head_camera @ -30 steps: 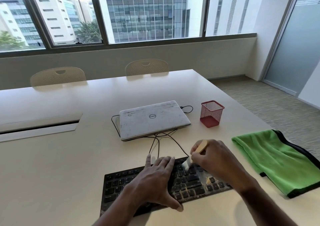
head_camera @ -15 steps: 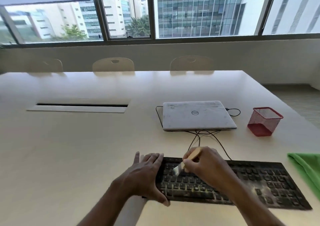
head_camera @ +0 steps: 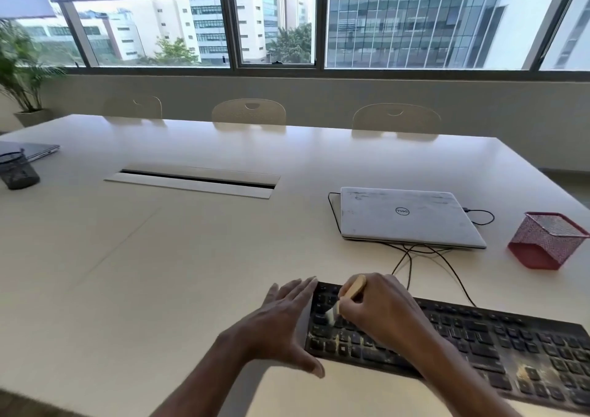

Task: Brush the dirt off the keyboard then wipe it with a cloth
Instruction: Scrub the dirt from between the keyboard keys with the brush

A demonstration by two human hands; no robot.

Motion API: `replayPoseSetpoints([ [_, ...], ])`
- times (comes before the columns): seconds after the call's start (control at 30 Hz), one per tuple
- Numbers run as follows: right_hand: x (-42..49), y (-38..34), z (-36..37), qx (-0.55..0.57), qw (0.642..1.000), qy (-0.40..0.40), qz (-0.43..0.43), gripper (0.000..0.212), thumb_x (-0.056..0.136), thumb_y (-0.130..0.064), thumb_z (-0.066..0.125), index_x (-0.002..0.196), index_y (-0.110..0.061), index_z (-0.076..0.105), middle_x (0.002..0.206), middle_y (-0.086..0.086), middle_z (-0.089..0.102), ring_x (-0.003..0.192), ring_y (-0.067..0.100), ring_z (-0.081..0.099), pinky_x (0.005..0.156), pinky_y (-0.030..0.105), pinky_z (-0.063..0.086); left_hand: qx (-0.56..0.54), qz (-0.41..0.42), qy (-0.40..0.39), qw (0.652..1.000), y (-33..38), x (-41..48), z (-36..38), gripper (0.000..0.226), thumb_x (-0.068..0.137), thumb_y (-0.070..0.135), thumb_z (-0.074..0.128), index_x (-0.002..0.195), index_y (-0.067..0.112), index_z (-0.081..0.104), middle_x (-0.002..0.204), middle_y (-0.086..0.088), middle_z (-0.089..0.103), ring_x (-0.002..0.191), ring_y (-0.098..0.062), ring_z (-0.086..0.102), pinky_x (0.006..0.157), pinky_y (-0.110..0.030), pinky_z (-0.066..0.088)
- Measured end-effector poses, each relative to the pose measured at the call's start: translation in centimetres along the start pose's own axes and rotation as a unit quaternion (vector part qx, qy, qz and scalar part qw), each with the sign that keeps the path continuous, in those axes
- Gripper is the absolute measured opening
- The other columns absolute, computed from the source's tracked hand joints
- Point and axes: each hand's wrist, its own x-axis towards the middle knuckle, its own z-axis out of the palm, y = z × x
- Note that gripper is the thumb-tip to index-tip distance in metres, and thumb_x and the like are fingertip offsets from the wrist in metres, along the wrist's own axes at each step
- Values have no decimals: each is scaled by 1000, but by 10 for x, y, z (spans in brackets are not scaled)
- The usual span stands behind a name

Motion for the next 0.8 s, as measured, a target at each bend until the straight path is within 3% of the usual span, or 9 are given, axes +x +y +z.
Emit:
replayPoseSetpoints([
  [0.1,-2,-2,3,-33,999,-2,18,15,87,-26,63,74,-21,71,61,-1,67,43,5,47,54,24,52,-4,11,7,1000,-3,5,3,146,63,76,80,161,26,-17,169,14,-13,149,1,-26,123,-40,-19],
  [0.2,-4,-3,4,-35,998,-20,40,20,84,-26,62,72,-13,71,57,3,63,44,8,42,49,28,50,-6,24,14,1000,-7,7,6,145,64,75,80,161,25,-16,169,14,-13,148,3,-27,121,-37,-22],
  [0.33,-4,-4,4,-25,998,19,50,16,86,-27,63,73,-21,71,62,3,70,42,5,47,50,23,51,-2,40,16,999,-10,11,7,145,65,76,79,160,26,-18,168,15,-16,146,4,-30,122,-38,-23],
  [0.47,-8,-4,9,-32,997,-11,66,20,87,-26,62,74,-14,71,63,4,68,44,6,43,49,25,50,5,56,12,998,-13,16,6,145,65,76,79,161,24,-17,169,12,-13,148,2,-27,120,-37,-24],
  [0.6,-9,-4,8,-29,997,38,64,17,90,-26,62,76,-22,71,64,3,70,42,4,47,49,21,49,-5,66,21,998,-13,16,6,145,65,74,80,161,22,-15,169,11,-7,149,1,-21,119,-35,-25],
  [0.73,-11,-6,11,-27,997,-13,77,19,86,-26,62,74,-13,71,65,7,69,45,5,43,48,21,47,1,72,32,997,-16,16,7,144,65,76,79,162,23,-15,170,9,-5,150,2,-19,120,-36,-24],
  [0.8,-11,-9,10,-32,997,2,70,19,87,-26,61,74,-16,71,63,5,68,45,4,44,50,22,49,1,76,33,997,-17,15,8,143,66,76,78,161,24,-15,170,10,-5,148,3,-19,120,-35,-24],
])
